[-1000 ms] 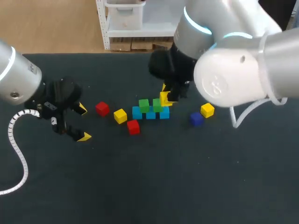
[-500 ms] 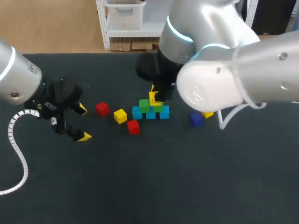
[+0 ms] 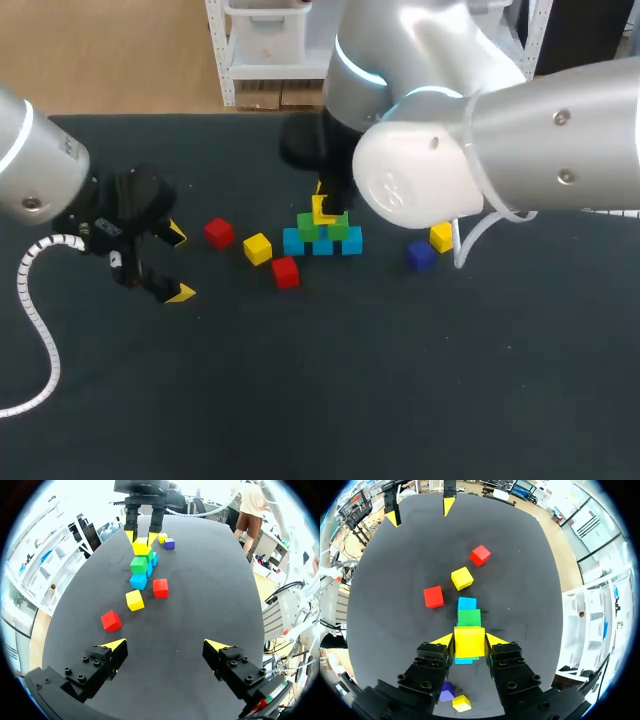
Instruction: Place the blue cubes, place green cubes on the blue cubes, place the yellow cubes on the green cubes, then place the red cubes on the yellow cubes, and place purple cube on the red cubes.
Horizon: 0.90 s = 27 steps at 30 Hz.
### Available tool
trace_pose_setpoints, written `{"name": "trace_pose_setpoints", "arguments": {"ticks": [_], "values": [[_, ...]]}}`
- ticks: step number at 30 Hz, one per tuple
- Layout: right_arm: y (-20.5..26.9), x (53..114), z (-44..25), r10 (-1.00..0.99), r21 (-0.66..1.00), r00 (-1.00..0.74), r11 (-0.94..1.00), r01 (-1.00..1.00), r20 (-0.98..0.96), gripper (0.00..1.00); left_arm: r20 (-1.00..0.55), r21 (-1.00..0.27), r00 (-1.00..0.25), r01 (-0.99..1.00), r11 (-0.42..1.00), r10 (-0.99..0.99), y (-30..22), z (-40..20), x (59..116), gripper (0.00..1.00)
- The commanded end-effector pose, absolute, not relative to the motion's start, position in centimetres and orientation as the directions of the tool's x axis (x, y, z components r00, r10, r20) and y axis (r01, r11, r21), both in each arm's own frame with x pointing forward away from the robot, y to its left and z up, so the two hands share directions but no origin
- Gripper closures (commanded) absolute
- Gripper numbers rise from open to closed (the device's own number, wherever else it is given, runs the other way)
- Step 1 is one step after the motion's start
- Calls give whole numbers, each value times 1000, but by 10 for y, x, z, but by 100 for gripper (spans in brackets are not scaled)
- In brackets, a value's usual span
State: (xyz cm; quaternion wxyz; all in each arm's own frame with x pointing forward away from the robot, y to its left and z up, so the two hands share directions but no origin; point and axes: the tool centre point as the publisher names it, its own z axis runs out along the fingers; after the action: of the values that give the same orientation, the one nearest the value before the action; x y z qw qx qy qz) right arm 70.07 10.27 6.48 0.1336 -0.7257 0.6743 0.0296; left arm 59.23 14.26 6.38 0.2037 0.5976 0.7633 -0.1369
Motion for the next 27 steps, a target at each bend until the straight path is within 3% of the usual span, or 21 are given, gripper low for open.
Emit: {"name": "trace_pose_setpoints", "arguments": {"ticks": [1,27], "values": [[104,701,64,-972,-160,85,-50,-986,-218,100,-480,36,-199,969,246,854,144,63,592,0],[104,706,57,-976,-157,58,-26,-987,-208,100,-480,36,-199,969,246,854,144,63,592,0]]}}
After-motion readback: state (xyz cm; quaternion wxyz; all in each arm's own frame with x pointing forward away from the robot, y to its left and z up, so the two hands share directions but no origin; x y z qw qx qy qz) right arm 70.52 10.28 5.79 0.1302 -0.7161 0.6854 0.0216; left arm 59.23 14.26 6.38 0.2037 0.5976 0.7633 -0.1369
